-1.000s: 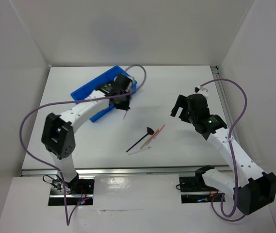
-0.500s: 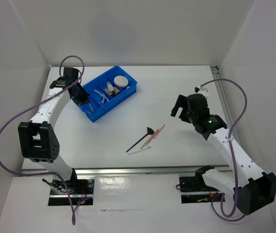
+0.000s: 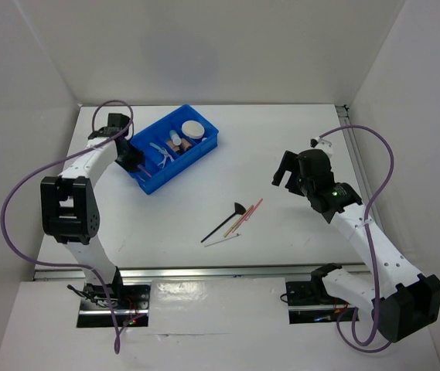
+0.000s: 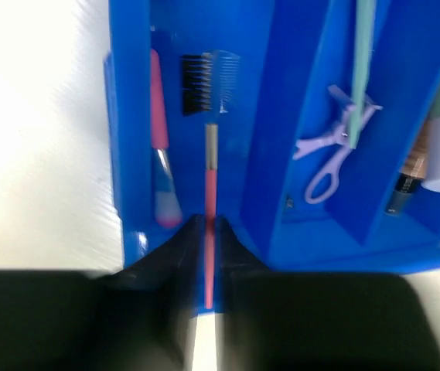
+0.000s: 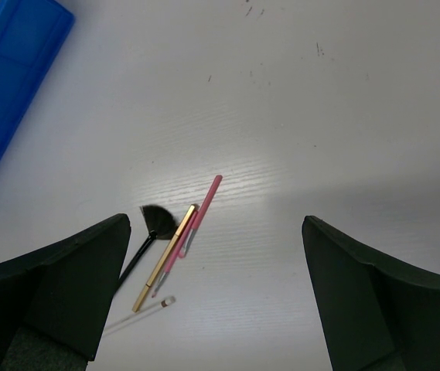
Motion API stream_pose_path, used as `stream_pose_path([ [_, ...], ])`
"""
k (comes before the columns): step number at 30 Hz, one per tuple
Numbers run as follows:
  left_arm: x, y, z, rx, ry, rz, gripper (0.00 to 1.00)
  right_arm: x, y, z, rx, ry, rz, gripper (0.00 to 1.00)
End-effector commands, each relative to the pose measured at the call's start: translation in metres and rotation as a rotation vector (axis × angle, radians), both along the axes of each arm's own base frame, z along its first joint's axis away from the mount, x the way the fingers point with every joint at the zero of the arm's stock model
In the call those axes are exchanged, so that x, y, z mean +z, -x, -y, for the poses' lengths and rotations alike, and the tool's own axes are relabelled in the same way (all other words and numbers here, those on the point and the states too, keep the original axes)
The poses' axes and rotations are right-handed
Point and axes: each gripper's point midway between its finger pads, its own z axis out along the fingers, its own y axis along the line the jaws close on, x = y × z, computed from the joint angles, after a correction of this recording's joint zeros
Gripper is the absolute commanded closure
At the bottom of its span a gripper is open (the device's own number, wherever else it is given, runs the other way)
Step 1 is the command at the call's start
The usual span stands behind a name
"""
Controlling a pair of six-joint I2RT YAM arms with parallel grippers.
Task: Organize the makeup
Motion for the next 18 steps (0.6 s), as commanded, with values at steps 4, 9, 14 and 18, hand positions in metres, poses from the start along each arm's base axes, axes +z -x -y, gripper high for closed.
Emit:
stream_pose_path([
  [4,0.020,-0.021,-0.013,0.023,-0.049,0.062,0.39,0.012,-0.004,0.004,-0.016,0.010,0.029,0.00],
  [9,0.061,-0.025,0.001,-0.098,-0.141,0.171,0.38,0.012,-0.003,0.003,-0.009,0.005,0.027,0.00],
  [14,0.098,-0.013,0.094,-0.511,-0.218,0.308,0.45,0.014,-0.006,0.004,-0.017,0.011,0.029,0.00],
  [18,0.076,0.034,0.178,-0.898,-0.276,0.282,0.45,0.013,-0.002,0.007,-0.026,0.021,0.021,0.00],
])
